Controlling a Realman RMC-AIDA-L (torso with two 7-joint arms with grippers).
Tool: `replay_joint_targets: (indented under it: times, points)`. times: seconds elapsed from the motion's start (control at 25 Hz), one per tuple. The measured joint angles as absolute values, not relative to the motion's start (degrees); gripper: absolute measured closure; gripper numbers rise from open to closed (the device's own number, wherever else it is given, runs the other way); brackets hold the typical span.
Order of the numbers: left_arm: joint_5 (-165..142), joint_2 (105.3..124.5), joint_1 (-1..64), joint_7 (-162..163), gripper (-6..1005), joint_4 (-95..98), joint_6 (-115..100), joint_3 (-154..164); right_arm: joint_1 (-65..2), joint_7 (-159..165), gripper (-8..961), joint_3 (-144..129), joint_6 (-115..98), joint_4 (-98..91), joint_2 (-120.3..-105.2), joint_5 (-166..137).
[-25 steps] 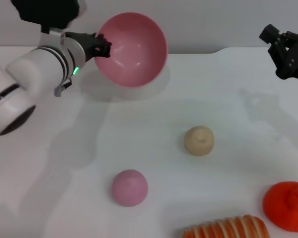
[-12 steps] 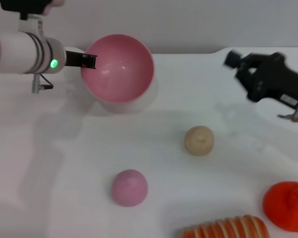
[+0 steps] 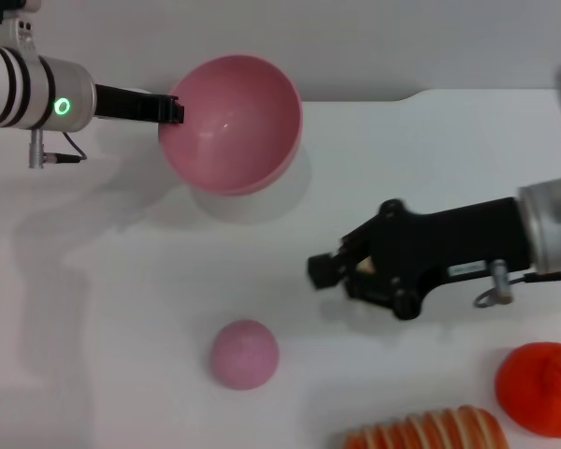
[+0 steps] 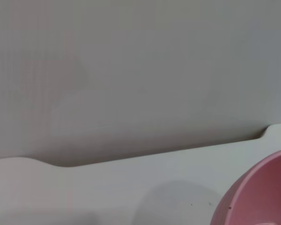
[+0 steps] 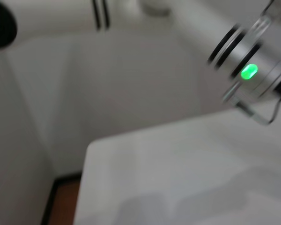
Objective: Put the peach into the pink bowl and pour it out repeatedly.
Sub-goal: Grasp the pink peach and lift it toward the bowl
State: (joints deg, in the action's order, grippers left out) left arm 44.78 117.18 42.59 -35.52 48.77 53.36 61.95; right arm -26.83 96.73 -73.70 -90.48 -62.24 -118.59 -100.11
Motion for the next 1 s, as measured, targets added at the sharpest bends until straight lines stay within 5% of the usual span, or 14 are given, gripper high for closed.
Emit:
replay_joint_targets:
  times: [0.24,0.84,1.0]
  points:
    - [44.68,116.94,42.66,-35.67,955,48.76,54.3,61.96,-31.82,103.17,940,-82.28,-85.9,-62.51,-118.7,-102.1]
    - [45.01,117.16,42.58,-36.33,955,49.28,54.92,61.67,-39.83,113.54,385,-103.44,-58.62,-50.52,-119.27,-102.46]
    - [45.03,117.18,42.64,-36.49,954,49.3,54.96,61.63,-40.87,116.28,385,-103.94,-58.2,-48.61,-119.26,-102.48]
